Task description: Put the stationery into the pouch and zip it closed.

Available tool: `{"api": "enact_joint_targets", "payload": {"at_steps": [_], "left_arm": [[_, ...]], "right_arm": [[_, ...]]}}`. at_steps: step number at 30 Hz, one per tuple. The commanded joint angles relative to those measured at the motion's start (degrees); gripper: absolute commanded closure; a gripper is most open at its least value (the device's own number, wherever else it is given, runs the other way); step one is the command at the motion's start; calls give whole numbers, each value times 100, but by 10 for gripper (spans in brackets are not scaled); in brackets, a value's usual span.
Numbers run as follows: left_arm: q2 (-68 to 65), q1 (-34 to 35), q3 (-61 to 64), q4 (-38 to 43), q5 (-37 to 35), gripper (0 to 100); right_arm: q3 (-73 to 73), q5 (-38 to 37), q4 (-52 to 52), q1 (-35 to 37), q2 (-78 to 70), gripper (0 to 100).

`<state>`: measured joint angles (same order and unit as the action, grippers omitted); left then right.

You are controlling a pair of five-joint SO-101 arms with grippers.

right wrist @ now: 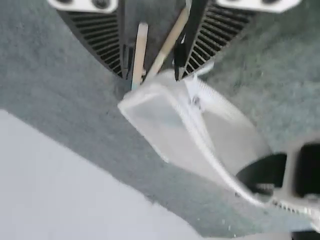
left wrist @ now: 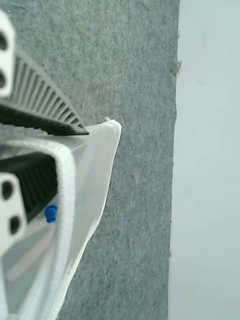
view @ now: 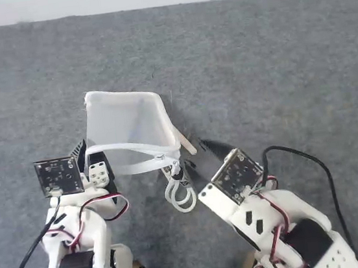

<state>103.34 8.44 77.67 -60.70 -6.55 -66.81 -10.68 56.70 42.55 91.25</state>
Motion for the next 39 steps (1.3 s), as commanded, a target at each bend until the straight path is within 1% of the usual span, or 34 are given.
{"api": "enact_joint_targets", "payload": {"at_steps": [1, 5, 7, 9, 12, 19, 30, 39], "left_arm": [[123, 273, -356, 176, -105, 988], [123, 668, -356, 290, -404, 988], [123, 765, -365, 299, -448, 988], [123, 862, -382, 316, -457, 988], [123, 976, -347, 448, -466, 988], [123, 976, -347, 448, -466, 988], [123, 941, -347, 448, -466, 988], [123, 941, -347, 448, -466, 988]], "right_arm": [[440, -343, 787, -101, 84, 862], [290, -519, 1182, -101, 84, 862], [167, -554, 1218, -101, 75, 862], [123, -782, 1262, -101, 31, 862], [141, -941, 1420, -101, -400, 862], [185, -976, 1367, -66, -2105, 862], [343, -1626, 1349, -66, -3873, 861], [316, -1679, 585, -92, -5077, 861]]}}
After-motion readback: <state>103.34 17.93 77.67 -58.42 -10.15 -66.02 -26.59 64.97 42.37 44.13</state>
